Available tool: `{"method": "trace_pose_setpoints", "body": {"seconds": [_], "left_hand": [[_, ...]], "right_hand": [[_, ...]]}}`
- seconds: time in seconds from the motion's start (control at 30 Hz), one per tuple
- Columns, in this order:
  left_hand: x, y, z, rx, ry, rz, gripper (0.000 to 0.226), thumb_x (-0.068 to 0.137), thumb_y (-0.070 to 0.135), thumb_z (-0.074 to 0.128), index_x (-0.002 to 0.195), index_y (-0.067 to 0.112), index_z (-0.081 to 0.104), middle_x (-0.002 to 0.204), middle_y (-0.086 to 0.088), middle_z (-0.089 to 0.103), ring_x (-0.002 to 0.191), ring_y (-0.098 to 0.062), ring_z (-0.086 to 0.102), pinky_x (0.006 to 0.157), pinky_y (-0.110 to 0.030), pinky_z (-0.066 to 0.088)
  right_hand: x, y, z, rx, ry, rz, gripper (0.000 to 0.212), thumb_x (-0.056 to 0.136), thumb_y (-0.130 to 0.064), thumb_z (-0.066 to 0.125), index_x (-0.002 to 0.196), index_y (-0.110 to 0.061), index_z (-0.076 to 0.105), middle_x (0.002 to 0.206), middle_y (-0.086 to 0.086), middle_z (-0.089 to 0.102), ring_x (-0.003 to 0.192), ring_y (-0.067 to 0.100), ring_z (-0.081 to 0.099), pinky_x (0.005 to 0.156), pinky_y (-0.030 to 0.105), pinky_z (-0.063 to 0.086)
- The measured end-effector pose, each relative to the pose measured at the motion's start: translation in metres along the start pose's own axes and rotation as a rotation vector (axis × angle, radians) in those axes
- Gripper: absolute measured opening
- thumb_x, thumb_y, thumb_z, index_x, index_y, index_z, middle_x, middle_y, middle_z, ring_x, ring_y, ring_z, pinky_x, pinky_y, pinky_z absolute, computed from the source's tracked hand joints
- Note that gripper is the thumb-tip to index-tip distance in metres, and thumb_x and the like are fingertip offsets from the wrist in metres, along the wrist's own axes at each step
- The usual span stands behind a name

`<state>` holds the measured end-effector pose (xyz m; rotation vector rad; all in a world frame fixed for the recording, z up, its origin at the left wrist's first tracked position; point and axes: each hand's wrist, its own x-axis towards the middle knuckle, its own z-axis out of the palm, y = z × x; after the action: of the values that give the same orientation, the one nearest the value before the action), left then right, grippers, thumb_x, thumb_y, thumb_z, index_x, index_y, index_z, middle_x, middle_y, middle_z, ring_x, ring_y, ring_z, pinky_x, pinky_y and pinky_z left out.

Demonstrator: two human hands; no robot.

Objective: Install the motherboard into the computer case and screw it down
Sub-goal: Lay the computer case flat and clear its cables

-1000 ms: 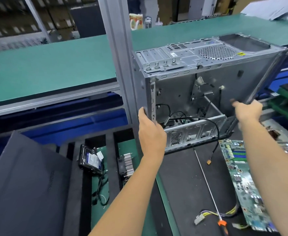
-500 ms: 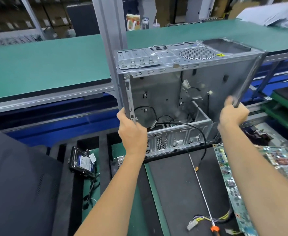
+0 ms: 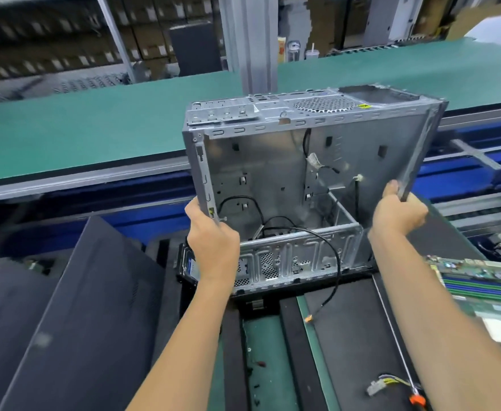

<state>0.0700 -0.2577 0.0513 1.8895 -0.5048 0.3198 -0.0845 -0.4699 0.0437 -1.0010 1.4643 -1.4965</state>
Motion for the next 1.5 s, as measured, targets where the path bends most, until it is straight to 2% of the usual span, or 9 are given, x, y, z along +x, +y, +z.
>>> {"method": "trace_pose_setpoints", "body": {"seconds": [0.17, 0.27, 0.43, 0.57, 0.67, 0.73, 0.87, 1.37, 1.5], "left_hand": [[0.013, -0.007, -0.045, 0.112, 0.011, 0.041, 0.050, 0.080, -0.012, 0.050, 0.128, -0.002, 0.038, 0.061, 0.003, 0.043, 0.056, -0.009, 0.044, 0.046, -0.021, 0.032], [0.022, -0.009, -0.073, 0.153, -0.044, 0.032, 0.046, 0.076, -0.013, 0.049, 0.117, 0.005, 0.038, 0.063, -0.002, 0.043, 0.058, -0.020, 0.045, 0.044, -0.031, 0.034], [0.046, -0.003, -0.111, 0.322, -0.223, -0.016, 0.042, 0.075, -0.007, 0.057, 0.097, 0.014, 0.028, 0.069, -0.004, 0.040, 0.068, -0.028, 0.049, 0.048, -0.041, 0.042], [0.053, -0.006, -0.125, 0.484, -0.415, -0.105, 0.029, 0.081, -0.001, 0.053, 0.095, 0.010, 0.030, 0.077, -0.004, 0.038, 0.066, -0.016, 0.039, 0.046, -0.026, 0.030], [0.045, -0.018, -0.130, 0.581, -0.591, -0.192, 0.026, 0.084, 0.004, 0.050, 0.105, 0.004, 0.035, 0.089, -0.007, 0.044, 0.069, -0.016, 0.045, 0.048, -0.025, 0.033], [0.037, -0.030, -0.130, 0.615, -0.680, -0.236, 0.012, 0.082, 0.005, 0.049, 0.087, 0.007, 0.038, 0.077, -0.005, 0.043, 0.060, -0.016, 0.042, 0.045, -0.023, 0.031], [0.020, -0.053, -0.120, 0.645, -0.829, -0.283, 0.033, 0.083, 0.002, 0.045, 0.063, 0.019, 0.024, 0.065, -0.003, 0.034, 0.054, -0.018, 0.032, 0.046, -0.024, 0.025], [0.007, -0.083, -0.100, 0.622, -0.874, -0.423, 0.005, 0.083, 0.004, 0.042, 0.085, 0.006, 0.046, 0.079, -0.007, 0.050, 0.059, -0.017, 0.044, 0.046, -0.024, 0.034], [-0.004, -0.080, -0.104, 0.599, -0.772, -0.417, 0.022, 0.086, 0.003, 0.047, 0.106, 0.002, 0.039, 0.093, -0.016, 0.053, 0.074, -0.024, 0.053, 0.054, -0.034, 0.044]], "right_hand": [[-0.039, -0.008, 0.000, -0.081, -0.050, -0.023, 0.034, 0.092, -0.024, 0.060, 0.064, -0.005, 0.053, 0.052, 0.001, 0.046, 0.061, 0.023, 0.049, 0.056, 0.024, 0.035], [-0.054, -0.015, -0.004, -0.207, -0.081, -0.102, 0.031, 0.091, -0.024, 0.061, 0.067, -0.004, 0.058, 0.065, 0.012, 0.058, 0.076, 0.031, 0.058, 0.069, 0.036, 0.045], [-0.070, -0.037, -0.016, -0.560, -0.135, -0.231, 0.022, 0.086, -0.022, 0.062, 0.081, -0.001, 0.061, 0.095, 0.025, 0.064, 0.091, 0.040, 0.059, 0.067, 0.035, 0.036], [-0.078, -0.041, -0.033, -0.837, -0.307, -0.298, 0.029, 0.081, -0.015, 0.063, 0.065, -0.008, 0.040, 0.075, 0.014, 0.053, 0.070, 0.030, 0.048, 0.062, 0.035, 0.038], [-0.083, -0.032, -0.047, -1.029, -0.440, -0.292, 0.026, 0.083, -0.029, 0.065, 0.079, -0.006, 0.052, 0.072, 0.009, 0.048, 0.070, 0.028, 0.048, 0.063, 0.033, 0.040], [-0.085, -0.023, -0.056, -1.136, -0.490, -0.291, 0.029, 0.084, -0.036, 0.066, 0.087, -0.008, 0.057, 0.067, 0.005, 0.044, 0.068, 0.027, 0.048, 0.062, 0.031, 0.039], [-0.086, -0.009, -0.065, -1.275, -0.562, -0.295, 0.035, 0.083, -0.038, 0.064, 0.104, -0.009, 0.064, 0.088, 0.009, 0.056, 0.080, 0.029, 0.057, 0.066, 0.031, 0.042], [-0.085, 0.007, -0.064, -1.378, -0.599, -0.352, 0.030, 0.085, -0.033, 0.059, 0.104, -0.011, 0.062, 0.098, 0.009, 0.061, 0.089, 0.030, 0.061, 0.069, 0.032, 0.043], [-0.087, 0.002, -0.067, -1.393, -0.626, -0.360, 0.031, 0.087, -0.034, 0.058, 0.106, -0.009, 0.061, 0.094, 0.010, 0.058, 0.085, 0.030, 0.057, 0.075, 0.035, 0.045]]}}
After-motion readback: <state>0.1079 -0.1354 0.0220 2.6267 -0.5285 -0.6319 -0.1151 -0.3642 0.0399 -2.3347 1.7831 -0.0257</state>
